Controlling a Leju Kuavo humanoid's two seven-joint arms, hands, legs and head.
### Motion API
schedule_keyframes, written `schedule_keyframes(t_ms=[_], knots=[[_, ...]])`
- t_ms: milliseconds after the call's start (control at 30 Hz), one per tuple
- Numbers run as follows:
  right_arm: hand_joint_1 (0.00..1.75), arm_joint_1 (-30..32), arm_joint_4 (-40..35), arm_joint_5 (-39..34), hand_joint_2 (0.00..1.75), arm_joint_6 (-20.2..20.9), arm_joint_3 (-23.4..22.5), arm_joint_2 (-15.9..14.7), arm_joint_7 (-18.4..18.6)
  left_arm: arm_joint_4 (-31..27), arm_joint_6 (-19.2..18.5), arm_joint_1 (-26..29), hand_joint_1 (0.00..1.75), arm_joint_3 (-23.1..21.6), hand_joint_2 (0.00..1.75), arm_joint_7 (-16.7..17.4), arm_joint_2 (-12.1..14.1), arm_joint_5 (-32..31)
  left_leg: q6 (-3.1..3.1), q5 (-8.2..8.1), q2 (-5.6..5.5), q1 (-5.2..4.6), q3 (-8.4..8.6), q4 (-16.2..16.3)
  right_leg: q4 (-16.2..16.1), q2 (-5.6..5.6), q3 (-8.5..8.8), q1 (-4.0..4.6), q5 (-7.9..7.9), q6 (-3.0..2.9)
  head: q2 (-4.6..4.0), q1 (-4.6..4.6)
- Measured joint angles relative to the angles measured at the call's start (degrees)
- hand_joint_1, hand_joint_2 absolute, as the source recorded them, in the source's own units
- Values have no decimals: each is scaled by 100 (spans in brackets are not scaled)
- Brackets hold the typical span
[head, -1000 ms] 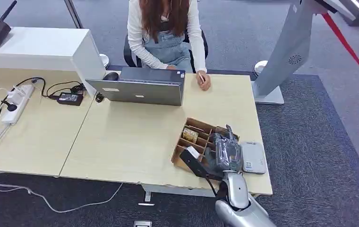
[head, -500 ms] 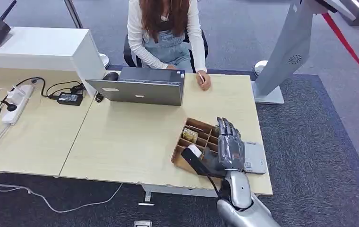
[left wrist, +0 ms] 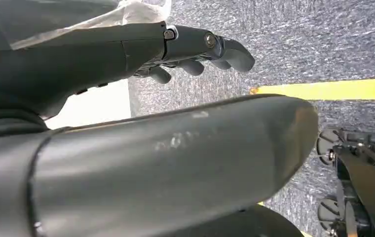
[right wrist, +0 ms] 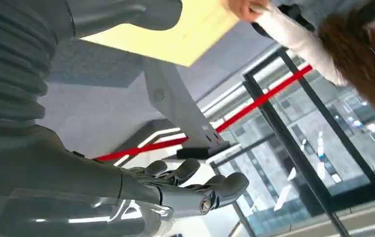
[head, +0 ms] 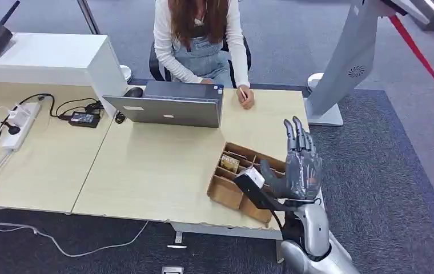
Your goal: Pass the card to the sensor for recognition and then transmit it.
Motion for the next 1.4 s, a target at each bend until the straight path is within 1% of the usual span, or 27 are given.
schedule_keyframes(t_ms=[33,67,100,133,200,300,433,467,500,567,600,633,700,733,800,867,1067,1100,1200,1267,1400], knots=[[28,11,-104,15,175,27,-13,-29,0,0,0,0,0,0,0,0,-7,7,0,0,0,0,0,0,0,0,0,0,0,0,0,0],[38,30,-231,48,175,72,-33,-81,0,0,-2,0,0,0,0,0,-17,15,0,0,0,0,-1,0,0,0,0,0,0,0,0,0],[45,54,-340,72,175,101,-68,-110,0,0,-7,1,0,0,0,0,-22,20,0,0,0,0,-2,0,0,0,0,0,0,0,0,0],[58,71,-440,96,175,121,-105,-149,0,0,-9,2,0,0,0,0,-35,22,0,0,-1,0,-2,0,0,0,0,0,0,0,0,0],[59,110,-635,149,175,276,-155,-232,13,0,-13,-1,0,0,0,0,-48,33,0,0,0,0,0,0,0,0,0,0,0,0,0,0],[59,237,-903,282,175,715,-212,-365,72,0,-44,-3,0,0,0,4,-61,48,0,0,-1,0,-2,0,0,0,0,0,0,0,0,0],[61,341,-1124,317,175,853,-240,-503,79,0,-46,-5,0,0,0,13,-74,52,0,0,0,0,-2,0,0,0,0,0,0,0,0,0],[68,356,-1170,317,175,859,-243,-523,79,0,-46,-7,0,0,0,13,-76,52,0,0,0,0,-1,0,0,0,0,0,0,0,0,0],[82,365,-1198,317,175,861,-245,-545,79,0,-46,-8,0,0,0,13,-81,52,0,0,0,0,-2,0,0,0,0,0,0,0,0,0],[129,380,-1273,332,175,943,-247,-586,79,0,-48,-7,0,0,0,18,-85,52,0,0,-1,0,-1,0,0,0,0,0,0,0,0,0],[136,389,-1318,376,175,1054,-247,-610,79,0,-52,-9,0,0,0,22,-87,55,0,0,0,0,-1,0,0,0,0,0,0,0,0,0],[133,405,-1345,415,175,1185,-247,-641,83,0,-55,-11,0,0,0,33,-87,55,0,0,0,0,-1,0,0,0,0,0,0,0,0,0],[117,468,-1395,463,175,1384,-240,-695,107,0,-61,-13,0,0,0,42,-90,59,0,0,-1,0,-2,0,0,0,1,0,0,0,0,0],[103,509,-1415,494,175,1452,-240,-715,120,0,-61,-12,0,0,0,42,-90,72,0,0,-1,0,-2,-1,0,0,0,0,0,0,0,0],[96,605,-1449,520,175,1554,-238,-763,131,0,-61,-13,0,0,0,42,-88,72,0,0,-1,0,-2,-1,0,0,0,0,0,0,0,0],[96,696,-1452,525,175,1578,-232,-789,151,0,-61,-16,0,0,0,42,-90,77,0,-1,-1,0,-3,-1,0,0,0,0,0,0,0,0],[108,910,-1406,415,175,1526,-190,-783,168,0,-61,-19,0,0,0,42,-90,101,0,-1,-1,0,-4,-1,0,0,0,0,-1,0,0,0],[106,931,-1384,380,175,1511,-175,-767,144,0,-61,-19,0,0,0,44,-90,103,0,-1,-1,0,-5,-2,0,0,0,0,-1,0,0,0],[101,939,-1260,302,175,1393,-79,-647,61,0,-92,-27,0,0,0,44,-90,87,0,-1,-1,0,-5,-4,0,0,1,1,-1,0,0,0],[101,920,-1134,295,175,1314,-26,-522,39,0,-105,-34,0,-2,0,42,-87,70,0,-1,-1,0,-5,-4,0,0,1,2,-1,0,0,0],[96,855,-918,212,175,1189,77,-343,13,0,-114,-37,0,-9,0,0,-87,33,0,0,-2,0,-7,-4,1,0,1,6,-1,0,0,0]])
